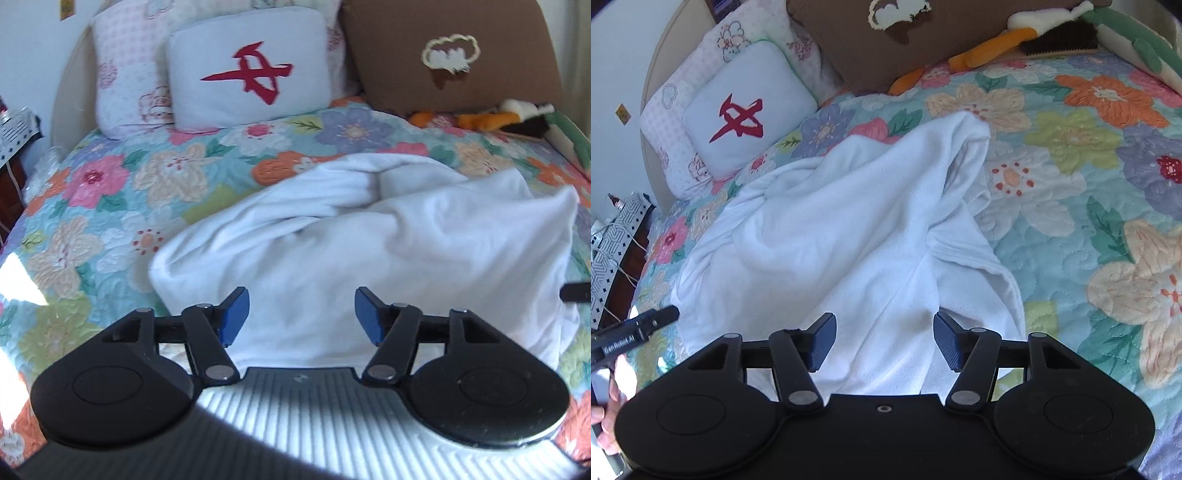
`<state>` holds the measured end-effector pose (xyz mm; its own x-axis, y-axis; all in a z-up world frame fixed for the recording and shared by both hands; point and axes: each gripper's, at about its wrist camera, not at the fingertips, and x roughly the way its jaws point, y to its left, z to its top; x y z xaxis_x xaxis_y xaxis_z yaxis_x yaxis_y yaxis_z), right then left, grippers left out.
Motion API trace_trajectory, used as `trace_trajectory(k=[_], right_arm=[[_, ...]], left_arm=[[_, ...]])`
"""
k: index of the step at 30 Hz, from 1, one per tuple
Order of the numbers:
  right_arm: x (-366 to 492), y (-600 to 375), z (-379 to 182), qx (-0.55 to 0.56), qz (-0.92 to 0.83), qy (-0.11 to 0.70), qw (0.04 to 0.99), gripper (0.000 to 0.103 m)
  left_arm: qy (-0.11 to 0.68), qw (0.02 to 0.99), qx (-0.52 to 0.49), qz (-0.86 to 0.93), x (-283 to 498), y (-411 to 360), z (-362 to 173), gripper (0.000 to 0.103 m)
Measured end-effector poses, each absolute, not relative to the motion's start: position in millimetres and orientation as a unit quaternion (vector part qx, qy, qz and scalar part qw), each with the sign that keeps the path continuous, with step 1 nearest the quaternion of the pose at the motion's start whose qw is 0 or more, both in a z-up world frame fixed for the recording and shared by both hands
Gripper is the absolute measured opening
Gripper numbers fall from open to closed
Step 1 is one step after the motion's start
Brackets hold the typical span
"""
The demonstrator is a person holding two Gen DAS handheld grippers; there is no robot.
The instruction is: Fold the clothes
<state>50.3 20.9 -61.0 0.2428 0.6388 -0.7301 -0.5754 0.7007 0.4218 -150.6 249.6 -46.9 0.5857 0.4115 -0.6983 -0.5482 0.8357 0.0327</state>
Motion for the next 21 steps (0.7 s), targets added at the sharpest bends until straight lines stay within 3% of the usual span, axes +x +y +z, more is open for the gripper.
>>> trace_trajectory(k=[7,10,15,16,17,18,21], right_arm=[[55,19,-63,0.028,0.393,0.481,0.783,0.064],[60,19,-73,0.045,0.387,0.493,0.778,0.064],[61,25,-99,0.053,0.379,0.509,0.771,0.062],[58,29,-103,0.042,0.379,0.509,0.772,0.058],[55,33,-105,0.029,0.382,0.505,0.773,0.034],[52,37,-105,0.015,0.388,0.499,0.775,0.017],[41,43,-90,0.004,0.413,0.462,0.785,0.014]], left_arm=[[0.383,0.896,-0.107,0.199,-141,230,-63,0.066],[0.404,0.892,-0.113,0.169,-133,222,-71,0.077],[0.442,0.877,-0.112,0.151,-124,211,-89,0.078],[0.437,0.882,-0.107,0.143,-125,207,-88,0.078],[0.432,0.886,-0.097,0.136,-126,204,-86,0.078],[0.427,0.891,-0.085,0.130,-127,200,-83,0.078],[0.410,0.905,-0.049,0.103,-126,188,-74,0.078]])
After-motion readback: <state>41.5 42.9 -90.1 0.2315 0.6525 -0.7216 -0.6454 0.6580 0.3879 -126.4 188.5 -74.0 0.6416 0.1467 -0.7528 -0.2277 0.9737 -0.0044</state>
